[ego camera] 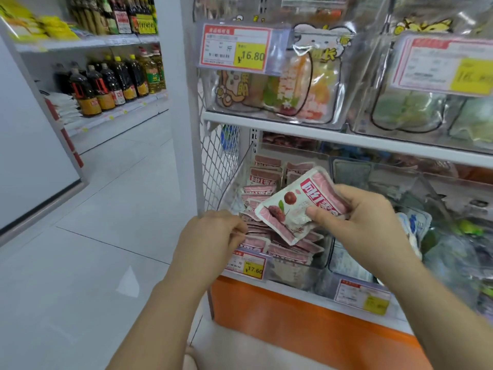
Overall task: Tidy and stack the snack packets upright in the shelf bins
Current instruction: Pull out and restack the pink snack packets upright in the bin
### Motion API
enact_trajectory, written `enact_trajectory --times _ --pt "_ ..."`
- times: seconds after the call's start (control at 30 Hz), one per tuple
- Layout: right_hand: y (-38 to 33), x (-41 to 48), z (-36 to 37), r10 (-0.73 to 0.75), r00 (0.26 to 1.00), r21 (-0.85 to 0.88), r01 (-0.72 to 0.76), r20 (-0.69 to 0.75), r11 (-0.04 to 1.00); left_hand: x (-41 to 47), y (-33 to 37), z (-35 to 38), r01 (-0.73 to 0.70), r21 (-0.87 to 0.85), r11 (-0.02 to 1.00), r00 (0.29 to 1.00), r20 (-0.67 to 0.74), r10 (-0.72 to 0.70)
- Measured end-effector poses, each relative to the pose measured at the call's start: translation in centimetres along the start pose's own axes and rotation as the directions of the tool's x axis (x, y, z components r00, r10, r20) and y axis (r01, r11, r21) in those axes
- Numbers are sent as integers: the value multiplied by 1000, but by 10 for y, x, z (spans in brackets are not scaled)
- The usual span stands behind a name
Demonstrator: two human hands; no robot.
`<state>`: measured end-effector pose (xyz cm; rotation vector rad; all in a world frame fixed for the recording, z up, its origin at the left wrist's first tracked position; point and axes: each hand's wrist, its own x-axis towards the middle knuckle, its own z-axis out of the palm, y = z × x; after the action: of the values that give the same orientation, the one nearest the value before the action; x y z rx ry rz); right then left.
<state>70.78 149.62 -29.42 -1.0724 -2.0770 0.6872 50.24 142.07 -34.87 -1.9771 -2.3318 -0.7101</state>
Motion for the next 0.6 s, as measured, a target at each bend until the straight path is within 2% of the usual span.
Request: enact_trajectory --times 0.1,0.2,0.33,0.43,0.5,0.6 --pt "1 -2 1 1 998 62 -5 61 998 5 3 4 -59 136 989 996 80 49" --pt "2 -2 3 2 996 73 -9 94 997 18 6 4 -125 327 937 984 161 75" --pt "9 2 3 10 990 -48 -3 140 999 40 6 -3 -256 470 845 957 249 151" --pt "12 2 5 -12 992 -154 32 128 987 51 5 -7 -426 556 714 900 345 268" --pt "12 1 12 -73 995 -231 88 73 969 56 3 -9 -478 556 680 875 371 311" --pt "15 -2 27 -247 968 -359 249 50 900 64 2 -10 -470 549 691 878 367 306"
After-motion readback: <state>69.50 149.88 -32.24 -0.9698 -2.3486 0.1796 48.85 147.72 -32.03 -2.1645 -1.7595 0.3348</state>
